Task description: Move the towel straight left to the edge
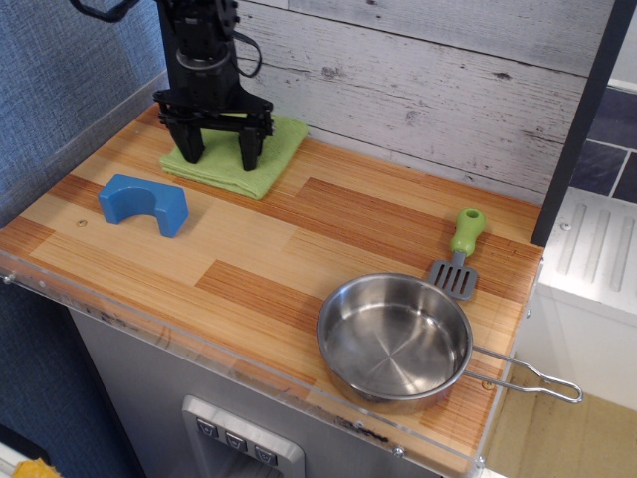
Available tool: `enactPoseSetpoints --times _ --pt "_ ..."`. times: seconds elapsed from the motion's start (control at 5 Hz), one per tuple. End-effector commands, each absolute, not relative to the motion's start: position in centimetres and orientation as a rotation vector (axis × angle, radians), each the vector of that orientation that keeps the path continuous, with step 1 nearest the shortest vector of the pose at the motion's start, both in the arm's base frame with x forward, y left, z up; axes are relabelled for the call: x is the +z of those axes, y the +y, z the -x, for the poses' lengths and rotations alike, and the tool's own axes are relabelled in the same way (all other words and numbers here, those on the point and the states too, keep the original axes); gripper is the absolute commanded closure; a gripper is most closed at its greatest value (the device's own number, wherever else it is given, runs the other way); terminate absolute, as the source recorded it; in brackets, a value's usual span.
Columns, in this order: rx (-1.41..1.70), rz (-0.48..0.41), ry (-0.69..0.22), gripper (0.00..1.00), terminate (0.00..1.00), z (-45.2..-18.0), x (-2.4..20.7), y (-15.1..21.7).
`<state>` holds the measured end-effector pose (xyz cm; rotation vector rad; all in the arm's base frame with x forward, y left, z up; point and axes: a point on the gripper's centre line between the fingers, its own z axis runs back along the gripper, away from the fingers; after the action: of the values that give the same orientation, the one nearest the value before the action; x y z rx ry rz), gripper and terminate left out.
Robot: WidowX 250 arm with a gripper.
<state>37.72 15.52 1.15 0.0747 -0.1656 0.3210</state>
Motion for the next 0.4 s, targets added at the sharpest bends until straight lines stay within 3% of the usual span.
enactPoseSetpoints --times 0.0,0.2 --pt "0.348 -0.082 -0.199 0.0 0.0 -37.0 2.7 16.6" --pt "0.375 -0.007 -0.3 0.0 0.0 -37.1 4.5 15.8"
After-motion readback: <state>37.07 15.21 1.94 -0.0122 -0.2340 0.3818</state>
